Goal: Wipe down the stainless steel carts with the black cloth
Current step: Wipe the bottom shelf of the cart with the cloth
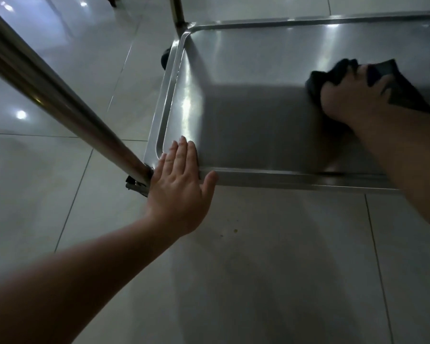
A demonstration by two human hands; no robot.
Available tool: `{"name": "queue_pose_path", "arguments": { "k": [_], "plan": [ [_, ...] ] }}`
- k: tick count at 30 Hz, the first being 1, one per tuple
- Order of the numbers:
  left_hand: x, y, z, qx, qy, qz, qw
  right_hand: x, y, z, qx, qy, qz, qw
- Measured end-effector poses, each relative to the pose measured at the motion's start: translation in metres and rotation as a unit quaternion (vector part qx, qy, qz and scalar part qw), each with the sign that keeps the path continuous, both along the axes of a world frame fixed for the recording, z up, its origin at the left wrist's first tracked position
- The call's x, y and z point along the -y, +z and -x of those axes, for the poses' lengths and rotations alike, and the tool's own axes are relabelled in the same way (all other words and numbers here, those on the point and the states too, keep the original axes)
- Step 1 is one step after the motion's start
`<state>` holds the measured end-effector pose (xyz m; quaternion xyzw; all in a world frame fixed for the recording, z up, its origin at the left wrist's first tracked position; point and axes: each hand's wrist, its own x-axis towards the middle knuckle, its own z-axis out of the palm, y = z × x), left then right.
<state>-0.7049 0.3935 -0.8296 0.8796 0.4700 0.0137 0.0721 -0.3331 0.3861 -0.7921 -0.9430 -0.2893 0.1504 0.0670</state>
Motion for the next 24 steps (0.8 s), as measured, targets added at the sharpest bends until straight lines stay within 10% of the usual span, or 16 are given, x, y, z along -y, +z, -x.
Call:
{"name": "queue_pose_path", "arguments": {
  "k": [11,24],
  "plan": [
    [-0.001,-0.002,0.003,-0.006,-0.006,-0.015,1.000,-0.074,-0.003,0.178,0.000,0.454,-0.065,0.888],
    [-0.004,0.012,0.000,-0.040,-0.010,0.047,0.998,0.076,-0.013,0.063,0.024,0.421,-0.014,0.907]
  ]
}}
